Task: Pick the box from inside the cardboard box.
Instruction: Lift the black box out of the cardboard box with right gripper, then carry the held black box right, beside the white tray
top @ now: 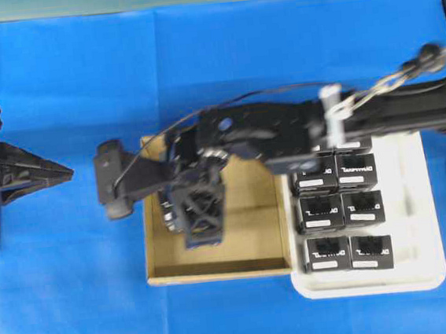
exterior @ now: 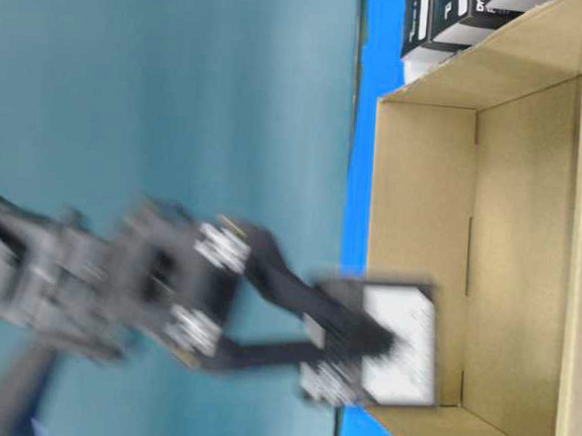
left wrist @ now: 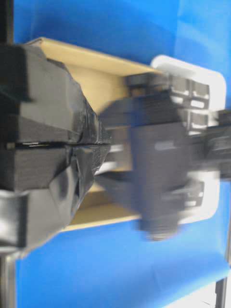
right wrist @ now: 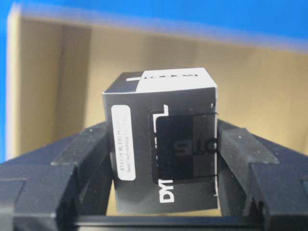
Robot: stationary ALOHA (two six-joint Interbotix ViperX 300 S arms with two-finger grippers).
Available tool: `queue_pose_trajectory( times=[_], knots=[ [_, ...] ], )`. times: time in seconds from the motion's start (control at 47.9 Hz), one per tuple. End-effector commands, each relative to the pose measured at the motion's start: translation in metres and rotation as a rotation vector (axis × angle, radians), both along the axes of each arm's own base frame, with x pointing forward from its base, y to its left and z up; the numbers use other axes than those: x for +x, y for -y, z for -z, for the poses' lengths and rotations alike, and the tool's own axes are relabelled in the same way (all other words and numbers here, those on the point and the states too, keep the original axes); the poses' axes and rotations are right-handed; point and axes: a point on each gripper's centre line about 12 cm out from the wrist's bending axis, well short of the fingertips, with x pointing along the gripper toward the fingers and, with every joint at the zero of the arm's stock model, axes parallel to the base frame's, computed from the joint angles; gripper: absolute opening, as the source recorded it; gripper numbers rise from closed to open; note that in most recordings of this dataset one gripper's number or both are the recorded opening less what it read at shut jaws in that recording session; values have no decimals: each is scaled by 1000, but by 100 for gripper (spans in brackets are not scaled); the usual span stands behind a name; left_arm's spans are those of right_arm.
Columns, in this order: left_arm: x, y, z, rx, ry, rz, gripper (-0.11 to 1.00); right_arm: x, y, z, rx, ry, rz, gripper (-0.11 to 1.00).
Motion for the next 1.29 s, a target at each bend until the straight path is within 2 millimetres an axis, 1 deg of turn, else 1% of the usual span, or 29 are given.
queue_pose_trajectory(
  times=[0.0, 0.125, 0.167, 0.25, 0.417, 0.563, 0.626, 0.772, 0.939, 1.126, 1.272],
  knots=[
    [1, 0, -4, 2, 8, 2, -7, -14, 2, -30, 4, 13, 7, 61],
    [1, 0, -4, 2, 8, 2, -7, -42, 6, -61, 11, 29, 33, 61],
    [1, 0, -4, 2, 8, 2, -7, -53, 8, -67, 12, 30, 42, 61],
    [1, 0, -4, 2, 6, 1, -7, -75, 12, -73, 17, 23, 69, 61],
    [1, 0, -4, 2, 8, 2, -7, -126, 16, -65, 31, -29, 131, 61],
    [2, 0, -3, 2, 2, 0, -7, -158, 15, -49, 34, -50, 157, 61],
    [2, 0, -3, 2, 0, 0, -7, -167, 15, -44, 34, -39, 165, 61],
    [4, 0, 0, 2, -11, 2, -7, -184, 14, -41, 33, -22, 172, 61],
    [5, 0, 1, 0, -17, 1, -7, -213, 15, -33, 34, -53, 181, 61],
    [5, 1, 1, 0, -15, 3, -7, -248, 26, -28, 31, -44, 237, 61],
    [5, 0, 1, 0, -17, 1, -7, -274, 37, -24, -14, -29, 270, 61]
  ],
)
